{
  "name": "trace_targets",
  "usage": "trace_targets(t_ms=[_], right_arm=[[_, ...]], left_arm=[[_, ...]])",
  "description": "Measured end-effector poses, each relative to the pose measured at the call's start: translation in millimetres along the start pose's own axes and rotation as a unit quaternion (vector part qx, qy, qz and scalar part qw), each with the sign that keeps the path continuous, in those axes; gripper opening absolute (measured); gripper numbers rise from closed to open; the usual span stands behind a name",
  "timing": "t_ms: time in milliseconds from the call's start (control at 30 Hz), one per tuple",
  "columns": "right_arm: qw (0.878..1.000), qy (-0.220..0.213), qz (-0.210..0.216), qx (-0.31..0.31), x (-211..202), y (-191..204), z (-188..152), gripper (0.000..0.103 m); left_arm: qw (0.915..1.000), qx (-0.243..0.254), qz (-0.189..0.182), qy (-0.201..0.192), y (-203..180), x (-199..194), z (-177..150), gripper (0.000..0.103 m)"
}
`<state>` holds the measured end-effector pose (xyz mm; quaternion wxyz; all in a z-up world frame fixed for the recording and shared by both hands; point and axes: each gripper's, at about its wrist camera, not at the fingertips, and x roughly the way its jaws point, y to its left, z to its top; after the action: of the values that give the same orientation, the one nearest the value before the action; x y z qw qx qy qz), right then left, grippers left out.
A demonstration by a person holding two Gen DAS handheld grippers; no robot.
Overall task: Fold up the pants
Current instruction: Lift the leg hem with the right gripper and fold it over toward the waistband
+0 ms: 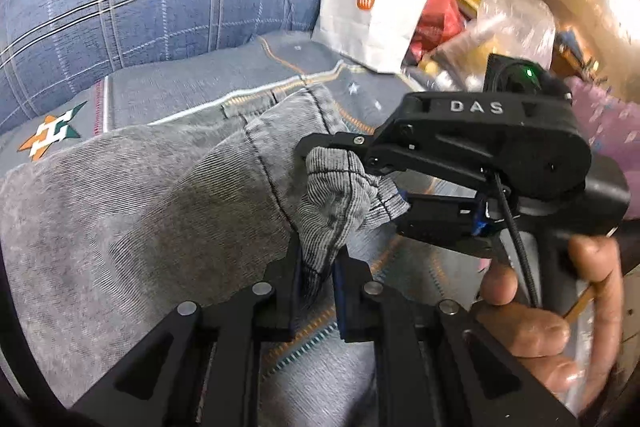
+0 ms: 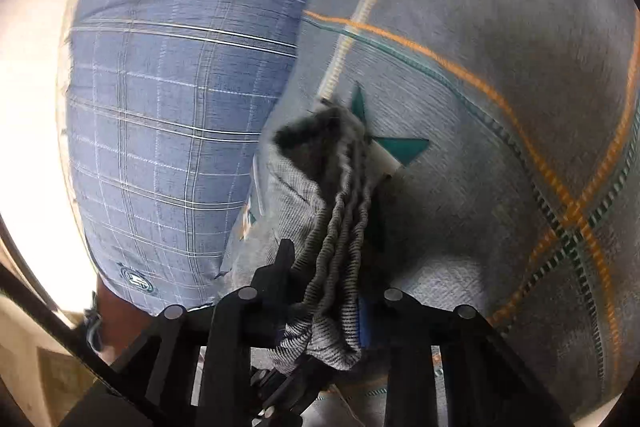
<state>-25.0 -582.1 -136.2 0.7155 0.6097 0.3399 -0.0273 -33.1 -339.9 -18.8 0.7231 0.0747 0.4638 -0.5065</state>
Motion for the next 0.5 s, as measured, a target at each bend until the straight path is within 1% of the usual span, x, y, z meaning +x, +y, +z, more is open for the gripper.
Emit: trace_targets(t_ms=[67,100,133,200,233,267,333,400,433,467,500], right_arm=[[0.999,-0.004,0.025,-0.035,-3.3,23.3,-4.3,0.025],[0.997,-0.002,0.032,-0.065,-3.9,41.1,-8.7,0.025],[0.994,0.004,0.037,-0.1,-1.9,63.4,-15.0,0.025],[0.986,0.027,0.04,-0.162,9.7,105.8,-30.9,0.025],[0.979,0.045,0.037,-0.194,20.8,126.8,-40.5,0.025],[0.972,0.067,0.036,-0.222,35.3,146.7,-51.8,0.025],[0.958,0.111,0.031,-0.263,67.5,174.7,-75.5,0.025],[0.946,0.152,0.015,-0.286,108.9,191.4,-99.8,0.025],[0.942,0.165,0.011,-0.291,122.2,190.7,-112.5,0.025],[0.939,0.175,0.005,-0.295,140.2,190.8,-123.2,0.025],[0.936,0.181,-0.003,-0.301,152.6,188.9,-132.1,0.025]], left_arm=[[0.9995,-0.019,-0.01,-0.022,5.4,-20.8,0.4,0.012],[0.9989,-0.03,-0.012,-0.033,9.0,-32.8,-1.4,0.012],[0.9979,-0.045,-0.013,-0.045,14.8,-46.0,-2.4,0.012],[0.9929,-0.094,-0.016,-0.072,34.8,-73.8,-6.8,0.012],[0.9885,-0.125,-0.015,-0.084,50.7,-89.7,-12.1,0.012],[0.9851,-0.145,-0.012,-0.092,62.8,-100.2,-17.1,0.012],[0.9758,-0.194,-0.003,-0.1,95.6,-119.6,-31.9,0.012],[0.9694,-0.227,0.012,-0.094,123.4,-127.9,-48.0,0.012],[0.9679,-0.233,0.019,-0.092,131.6,-127.4,-52.6,0.012],[0.9649,-0.246,0.03,-0.087,145.0,-124.1,-60.6,0.012],[0.9611,-0.262,0.032,-0.081,155.9,-120.5,-67.4,0.012]])
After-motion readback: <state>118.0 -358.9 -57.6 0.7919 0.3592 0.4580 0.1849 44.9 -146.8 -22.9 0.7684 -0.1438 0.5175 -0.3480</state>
